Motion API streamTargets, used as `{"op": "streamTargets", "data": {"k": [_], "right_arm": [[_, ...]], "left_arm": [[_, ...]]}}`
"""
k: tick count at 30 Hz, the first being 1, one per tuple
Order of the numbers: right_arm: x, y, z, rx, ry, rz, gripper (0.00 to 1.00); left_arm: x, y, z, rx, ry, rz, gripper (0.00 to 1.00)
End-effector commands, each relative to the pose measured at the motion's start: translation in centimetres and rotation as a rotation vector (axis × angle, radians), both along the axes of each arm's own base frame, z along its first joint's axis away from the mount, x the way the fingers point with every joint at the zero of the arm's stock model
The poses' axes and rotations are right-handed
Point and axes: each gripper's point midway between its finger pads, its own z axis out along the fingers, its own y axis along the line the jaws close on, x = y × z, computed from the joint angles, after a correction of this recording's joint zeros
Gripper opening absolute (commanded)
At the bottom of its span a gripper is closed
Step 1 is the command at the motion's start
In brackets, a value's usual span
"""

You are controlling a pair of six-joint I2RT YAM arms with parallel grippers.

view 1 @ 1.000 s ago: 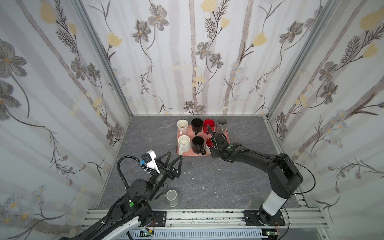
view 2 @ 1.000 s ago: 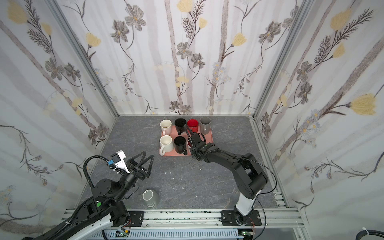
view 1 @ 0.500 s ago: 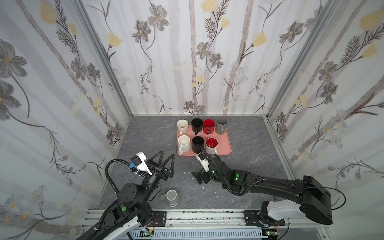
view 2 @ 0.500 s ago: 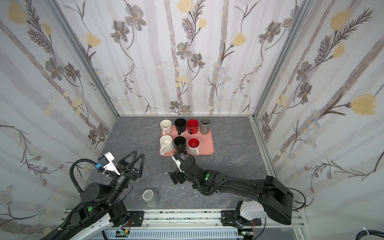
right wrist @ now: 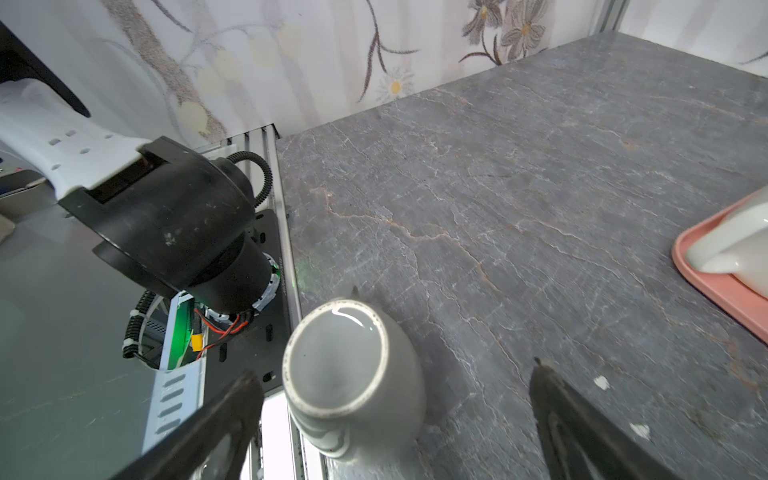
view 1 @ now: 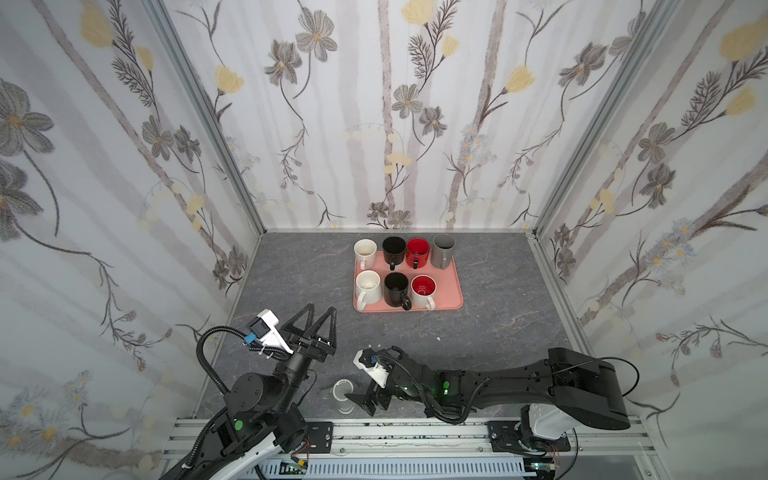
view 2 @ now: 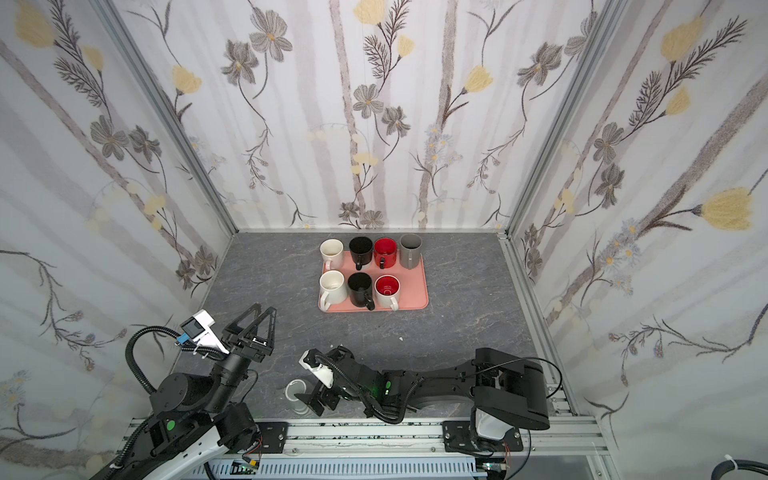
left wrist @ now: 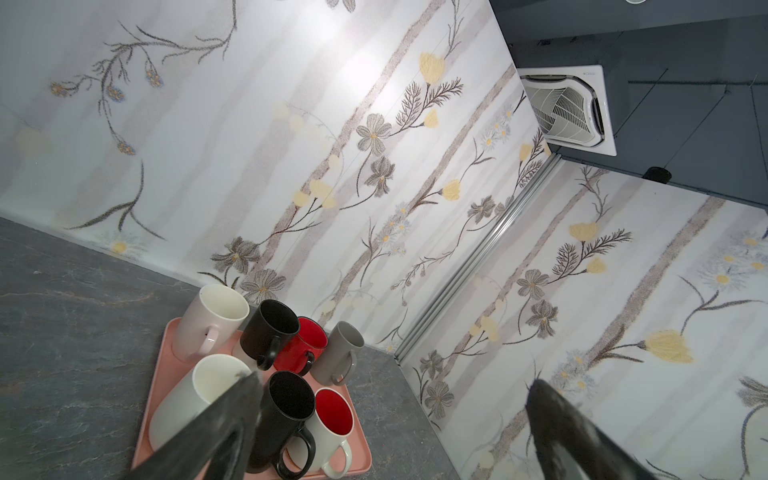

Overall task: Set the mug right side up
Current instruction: 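Open the right gripper and move it to the upside-down grey mug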

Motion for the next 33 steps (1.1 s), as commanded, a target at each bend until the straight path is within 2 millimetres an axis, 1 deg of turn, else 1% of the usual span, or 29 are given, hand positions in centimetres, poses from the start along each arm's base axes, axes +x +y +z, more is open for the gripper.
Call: {"op": "streamTargets", "data": {"k": [1, 3, 6, 9, 12, 15, 18, 21, 24, 26, 27, 28, 33], "right_arm": [[-0.8, 2.5, 2.4, 0.114, -0.035, 0.051, 1.0], [-1.0, 3.1, 1.9, 0.114, -0.038, 0.05, 1.0], [-1.4, 4.2, 0.8, 0.101, -0.049, 0.054, 1.0], [-0.9, 4.9, -0.4, 0.076, -0.056, 0.019, 1.0], [-0.4, 4.9, -1.4, 0.055, -0.058, -0.016, 1.0], [0.2, 4.7, -3.0, 0.008, -0.038, -0.05, 1.0], [0.3, 4.3, -4.1, -0.004, -0.021, -0.062, 0.97], [0.7, 3.9, -5.1, -0.034, -0.024, -0.085, 0.94], [1.7, 2.6, -5.4, -0.039, -0.029, -0.134, 0.92], [2.8, 1.5, -4.9, -0.01, -0.018, -0.176, 0.9], [3.2, 0.2, -5.9, -0.03, -0.008, -0.192, 0.9], [3.9, -0.6, -6.0, -0.035, -0.006, -0.218, 0.89], [6.1, -5.2, -6.3, -0.051, -0.011, -0.317, 0.88]], "left_arm": [[0.1, 1.0, 0.0, -0.023, 0.022, 0.037, 1.0], [0.0, 1.4, 0.2, -0.04, 0.028, 0.045, 1.0], [-0.5, 1.8, 1.2, -0.058, 0.011, 0.033, 1.0], [-0.8, 2.1, 1.4, -0.065, 0.009, 0.033, 1.0], [-0.9, 2.1, 1.3, -0.065, 0.017, 0.019, 1.0], [-1.1, 2.2, 0.9, -0.073, 0.024, 0.013, 1.0], [-1.3, 2.4, 0.5, -0.084, 0.025, 0.007, 1.0], [-1.4, 2.1, 0.3, -0.076, 0.032, -0.012, 1.0], [-1.4, 1.4, 0.1, -0.064, 0.039, -0.045, 1.0], [-1.4, 1.0, 0.0, -0.055, 0.046, -0.056, 1.0], [-1.3, 0.8, -0.2, -0.052, 0.053, -0.06, 1.0], [-1.2, 0.6, -0.2, -0.049, 0.054, -0.065, 1.0], [-0.7, -0.9, -1.0, -0.008, 0.078, -0.091, 1.0]]}}
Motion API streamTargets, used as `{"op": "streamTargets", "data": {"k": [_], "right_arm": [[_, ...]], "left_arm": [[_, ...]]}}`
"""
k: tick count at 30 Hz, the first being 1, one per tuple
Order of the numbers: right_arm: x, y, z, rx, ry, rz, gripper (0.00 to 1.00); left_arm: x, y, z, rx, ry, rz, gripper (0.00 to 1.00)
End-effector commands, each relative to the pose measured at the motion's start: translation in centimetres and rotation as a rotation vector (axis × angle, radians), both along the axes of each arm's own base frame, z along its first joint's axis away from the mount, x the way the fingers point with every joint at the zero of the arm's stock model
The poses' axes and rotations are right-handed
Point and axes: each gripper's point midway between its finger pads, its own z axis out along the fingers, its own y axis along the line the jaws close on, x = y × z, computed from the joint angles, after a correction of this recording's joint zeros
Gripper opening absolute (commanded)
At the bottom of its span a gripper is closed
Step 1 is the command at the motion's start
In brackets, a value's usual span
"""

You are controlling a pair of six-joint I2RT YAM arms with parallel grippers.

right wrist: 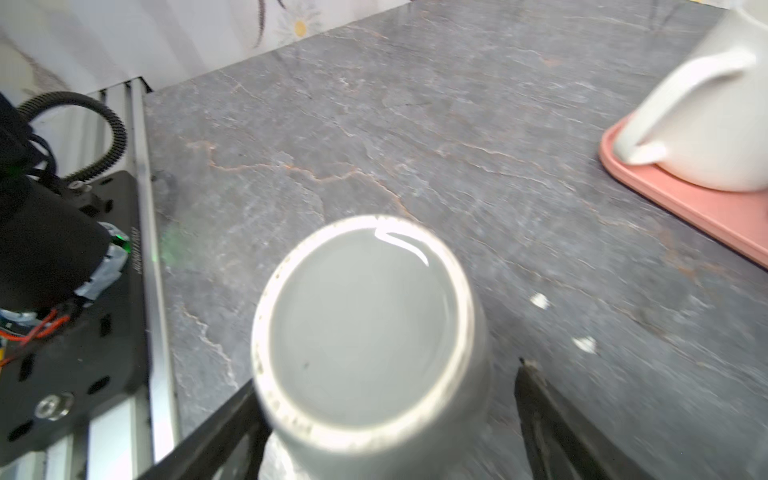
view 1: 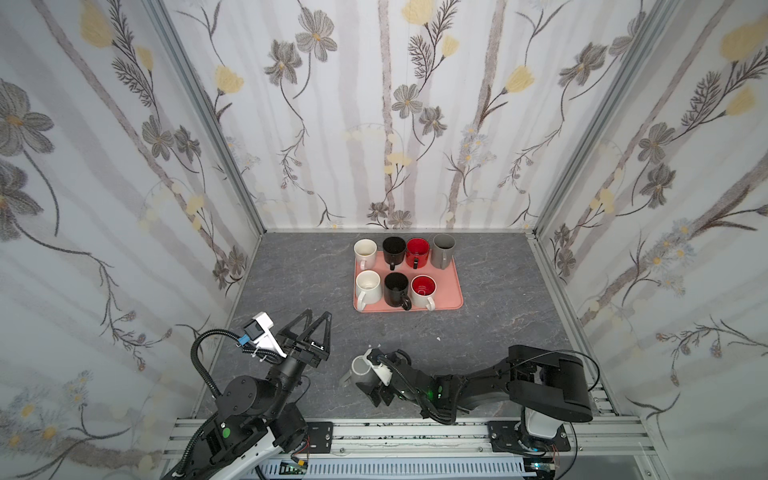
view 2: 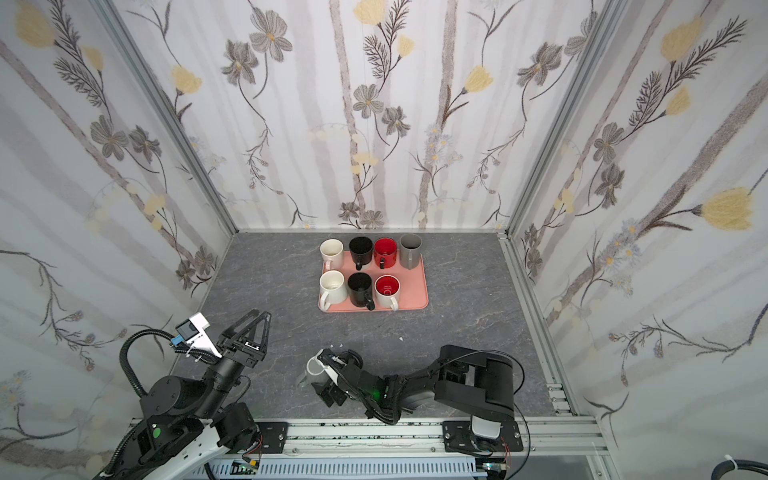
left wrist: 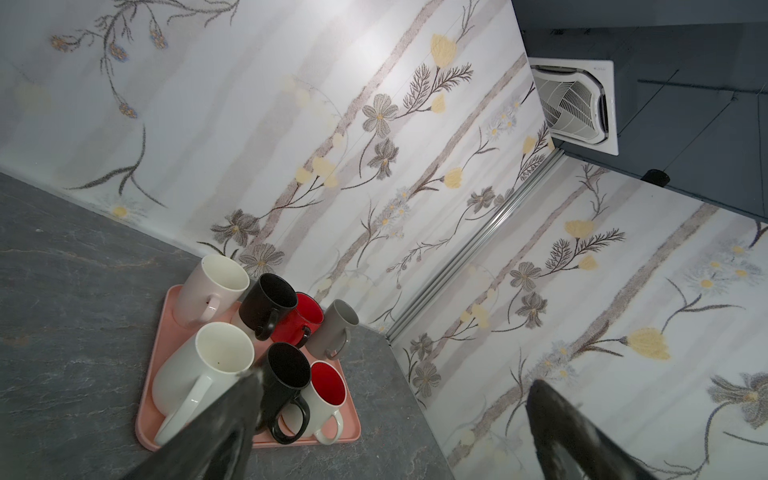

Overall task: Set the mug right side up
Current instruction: 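Open the right gripper and move it to the upside-down grey mug, then close the right gripper on the grey mug's handle and lift it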

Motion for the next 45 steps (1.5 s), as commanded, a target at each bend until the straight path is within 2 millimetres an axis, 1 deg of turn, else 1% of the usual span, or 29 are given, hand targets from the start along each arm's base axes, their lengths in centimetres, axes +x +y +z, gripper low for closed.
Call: {"op": "streamTargets", "data": {"k": [1, 3, 4, 6, 9, 11, 13, 14, 16, 18, 19, 22, 24, 26, 29, 32, 34, 37, 41, 45], "right_arm": [[1.9, -2.6, 1.1, 0.046, -0.008, -0.099, 0.88], [2.7, -4.8, 0.5, 0.037, 0.004, -0.145, 0.89], [3.2, -5.7, 1.2, 0.057, 0.002, -0.167, 0.89], [3.7, -7.3, 1.3, 0.062, 0.002, -0.202, 0.92], [3.9, -8.6, 2.0, 0.086, 0.004, -0.223, 0.97], [4.0, -8.9, 2.2, 0.08, 0.019, -0.226, 0.98], [3.7, -8.8, 2.7, 0.098, 0.028, -0.208, 0.99], [3.2, -8.3, 3.1, 0.11, 0.038, -0.167, 1.0], [2.0, -6.5, 3.6, 0.12, 0.057, -0.074, 1.0], [1.3, -5.0, 4.2, 0.135, 0.041, -0.034, 1.0], [1.2, -4.3, 4.4, 0.142, 0.026, -0.026, 1.0], [1.8, -1.9, 5.3, 0.151, -0.005, -0.015, 1.0], [2.2, -0.6, 5.7, 0.16, -0.017, -0.017, 1.0], [3.0, 0.3, 4.9, 0.133, -0.022, -0.049, 1.0], [3.9, 0.9, 4.2, 0.116, -0.019, -0.095, 1.0], [4.2, 1.5, 3.5, 0.107, -0.009, -0.111, 1.0], [4.9, 1.4, 2.9, 0.086, -0.004, -0.155, 1.0], [5.9, 0.5, 2.2, 0.054, -0.007, -0.233, 0.98], [7.2, -1.7, 1.3, 0.018, 0.006, -0.336, 0.94], [8.0, -4.1, 0.6, -0.008, 0.015, -0.409, 0.93]], "left_arm": [[0.3, -1.1, -0.2, 0.014, 0.01, -0.029, 1.0], [0.7, -2.0, -0.8, 0.043, 0.026, -0.043, 1.0], [0.8, -2.4, -1.1, 0.056, 0.035, -0.051, 1.0], [1.4, -3.2, -2.0, 0.09, 0.067, -0.054, 1.0], [2.6, -3.7, -4.8, 0.166, 0.191, -0.017, 1.0], [3.3, -4.1, -7.5, 0.255, 0.314, 0.005, 0.97], [3.6, -4.5, -10.1, 0.342, 0.432, 0.021, 0.93], [3.7, -4.4, -11.4, 0.388, 0.49, 0.033, 0.92], [3.7, -4.1, -12.7, 0.432, 0.55, 0.058, 0.92], [3.7, -3.8, -12.4, 0.416, 0.544, 0.066, 0.97], [3.7, -3.7, -11.7, 0.39, 0.525, 0.067, 1.0], [3.7, -3.4, -10.0, 0.322, 0.473, 0.074, 1.0], [3.7, -3.2, -9.6, 0.308, 0.464, 0.083, 1.0], [3.7, -3.0, -9.4, 0.31, 0.463, 0.088, 1.0], [3.7, -3.0, -9.3, 0.307, 0.459, 0.088, 1.0], [3.6, -2.9, -9.1, 0.297, 0.449, 0.086, 1.0], [3.6, -2.9, -9.1, 0.298, 0.444, 0.086, 1.0], [3.6, -3.0, -9.0, 0.304, 0.438, 0.079, 1.0], [3.6, -3.5, -9.6, 0.326, 0.442, 0.061, 1.0], [3.7, -4.4, -10.2, 0.343, 0.443, 0.033, 1.0]]}}
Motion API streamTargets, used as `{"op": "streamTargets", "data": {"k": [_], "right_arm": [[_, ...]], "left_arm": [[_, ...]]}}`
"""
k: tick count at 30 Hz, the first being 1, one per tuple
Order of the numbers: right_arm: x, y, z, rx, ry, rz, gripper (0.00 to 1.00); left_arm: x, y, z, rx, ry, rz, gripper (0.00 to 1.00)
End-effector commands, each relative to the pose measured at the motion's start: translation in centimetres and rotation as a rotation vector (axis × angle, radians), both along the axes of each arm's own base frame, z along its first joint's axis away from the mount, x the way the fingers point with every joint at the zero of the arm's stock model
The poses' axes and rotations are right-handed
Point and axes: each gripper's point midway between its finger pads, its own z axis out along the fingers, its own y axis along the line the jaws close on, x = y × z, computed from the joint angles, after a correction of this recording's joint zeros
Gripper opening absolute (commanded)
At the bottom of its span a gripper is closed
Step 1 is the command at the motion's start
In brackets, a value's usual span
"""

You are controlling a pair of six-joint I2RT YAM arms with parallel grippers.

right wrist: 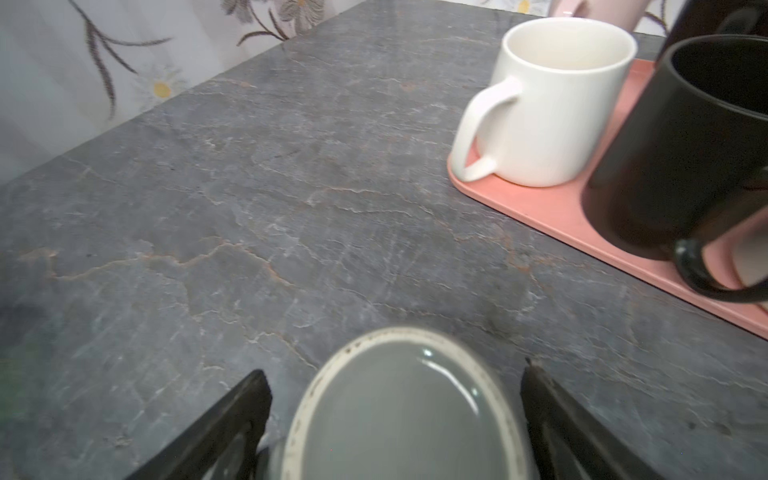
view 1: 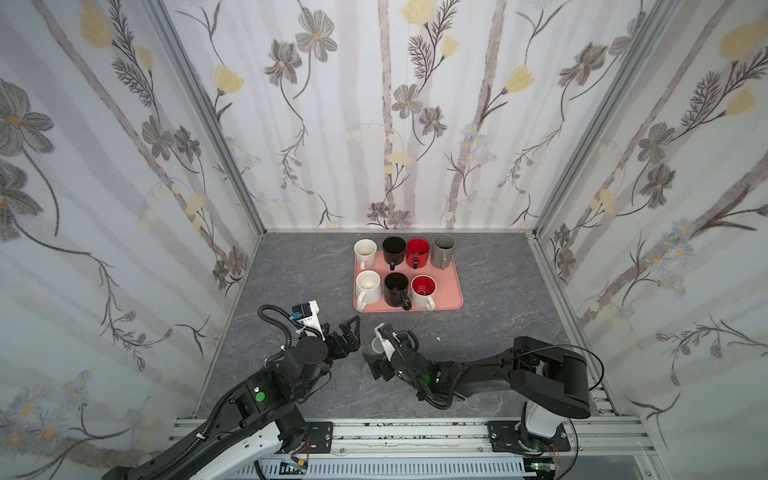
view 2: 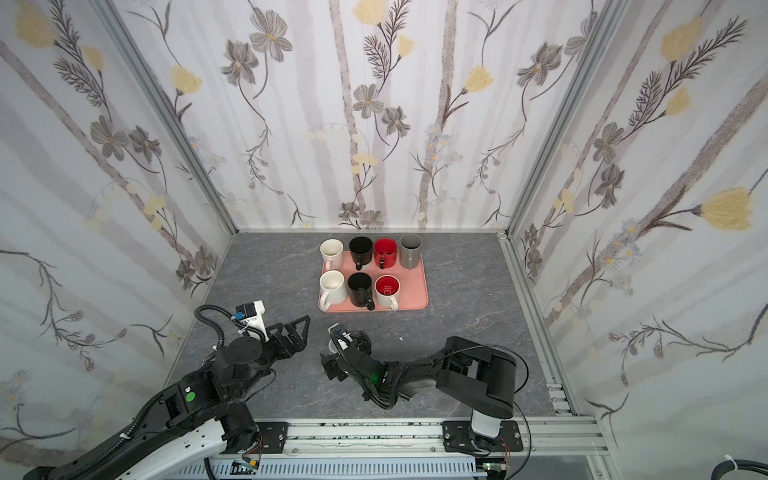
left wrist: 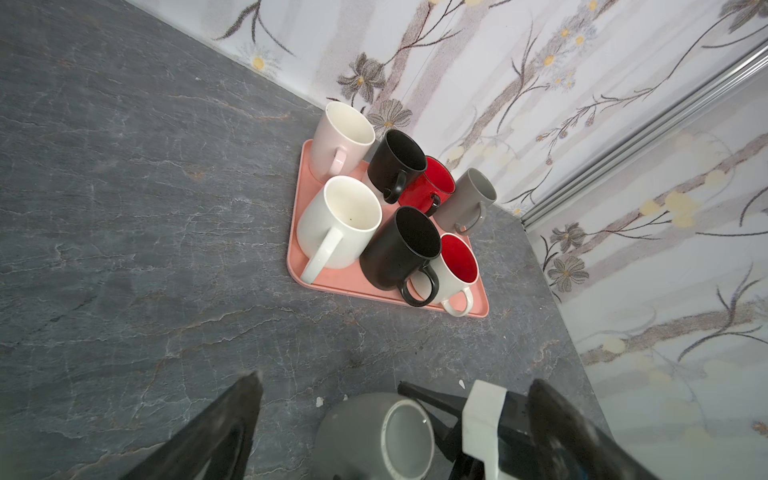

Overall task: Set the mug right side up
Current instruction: 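Close the right gripper on the grey mug's handle and lift it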

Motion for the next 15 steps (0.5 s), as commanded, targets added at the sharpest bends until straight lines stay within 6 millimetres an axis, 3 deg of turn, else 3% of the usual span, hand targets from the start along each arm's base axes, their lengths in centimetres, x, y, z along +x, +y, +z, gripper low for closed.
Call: {"op": "streamTargets", "data": {"k": [1, 7, 12, 15], "right_arm": [[1.2, -2.7, -0.7, -0.032, 0.007, -0.113, 0.93], [2.1, -5.4, -0.4, -0.006, 0.024, -0.146, 0.95], [1.1, -5.8, 4.3, 0.088, -0.061, -0.046, 1.0], [1.4, -7.8, 6.6, 0.126, -0.078, -0.071, 1.0]], "left_arm": [[0.3, -0.9, 0.4, -0.01, -0.023, -0.029, 1.0], [0.6, -2.6, -0.7, 0.039, -0.021, -0.095, 1.0], [0.8, -5.0, -2.5, 0.095, -0.002, -0.189, 0.99], [0.9, -6.5, -4.2, 0.144, 0.045, -0.244, 0.89]]}}
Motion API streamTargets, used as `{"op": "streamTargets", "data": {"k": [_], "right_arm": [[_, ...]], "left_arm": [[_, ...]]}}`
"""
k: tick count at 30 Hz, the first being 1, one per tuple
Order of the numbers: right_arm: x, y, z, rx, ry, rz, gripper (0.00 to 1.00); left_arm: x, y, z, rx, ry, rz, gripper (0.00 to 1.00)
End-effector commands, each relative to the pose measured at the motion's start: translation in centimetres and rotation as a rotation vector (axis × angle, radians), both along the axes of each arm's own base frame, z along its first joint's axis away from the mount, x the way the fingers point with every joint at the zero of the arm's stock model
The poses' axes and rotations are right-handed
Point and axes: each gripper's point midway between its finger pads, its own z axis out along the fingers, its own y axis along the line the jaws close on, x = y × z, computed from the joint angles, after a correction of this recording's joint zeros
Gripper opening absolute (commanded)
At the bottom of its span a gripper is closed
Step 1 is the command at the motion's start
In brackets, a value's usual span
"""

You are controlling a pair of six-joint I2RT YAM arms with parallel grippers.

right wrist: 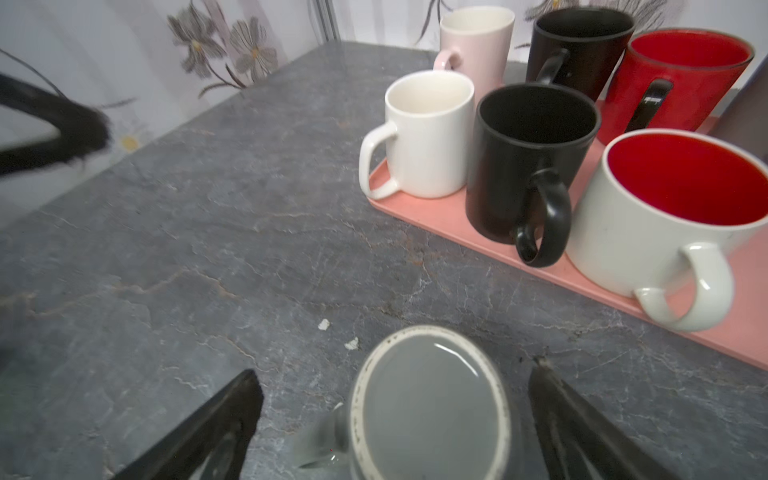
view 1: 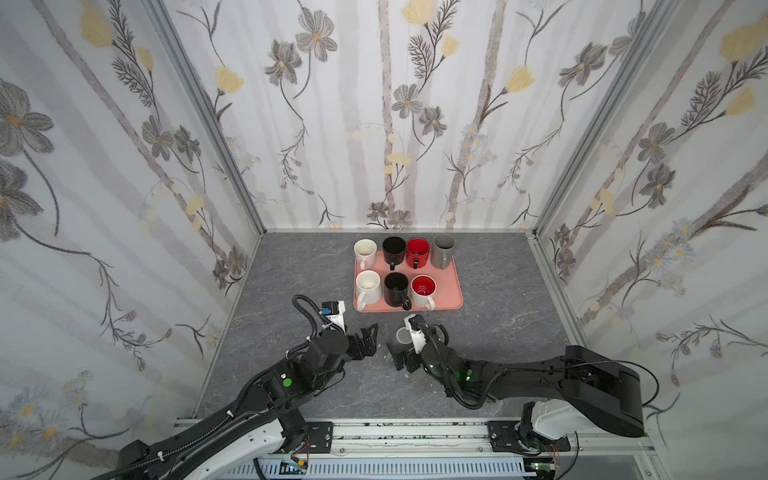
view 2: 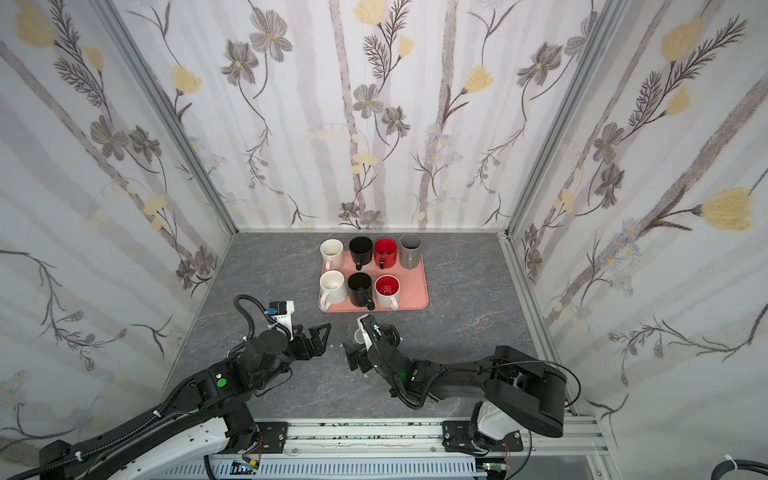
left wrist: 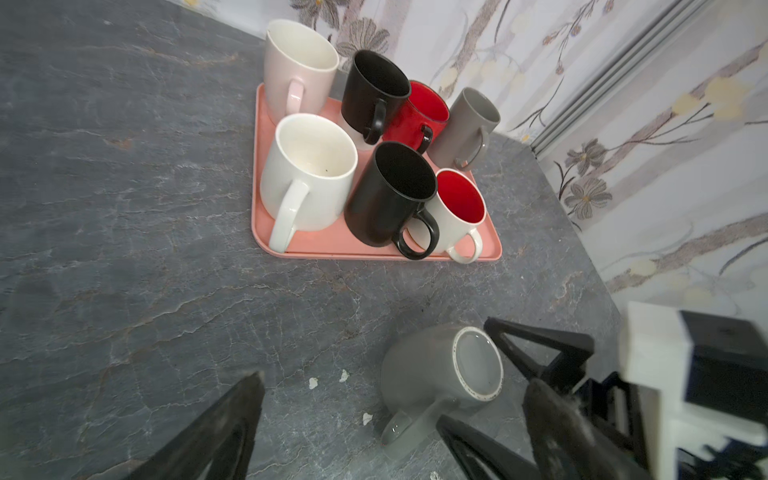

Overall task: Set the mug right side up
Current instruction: 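Close the right gripper on the grey mug's handle and lift it, then grasp the grey mug's handle with the left gripper while the right gripper releases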

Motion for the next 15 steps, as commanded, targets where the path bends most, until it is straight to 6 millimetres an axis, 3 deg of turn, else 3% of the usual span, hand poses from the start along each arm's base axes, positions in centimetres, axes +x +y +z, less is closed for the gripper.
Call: {"op": "streamTargets", "data": {"k": [1, 6, 11, 15], "right_arm": [[0.3, -1.6, 2.2, 0.039, -0.033, -0.006, 1.0], [0.7, -5.5, 3.9, 0.134, -0.023, -0.078, 1.0], [1.1, -7.6, 4.4, 0.179, -0.018, -0.123, 1.0], [1.3, -8.2, 4.6, 0.189, -0.018, -0.145, 1.0]], "left_arm": [[0.0, -2.0, -0.8, 0.023, 0.013, -0.081, 0.85], [-1.5, -3.7, -5.3, 0.193, 0.088, -0.133, 0.78], [-3.3, -5.6, -7.8, 0.289, 0.089, -0.226, 0.78], [-2.9, -6.6, -8.6, 0.339, 0.078, -0.239, 0.69]]}}
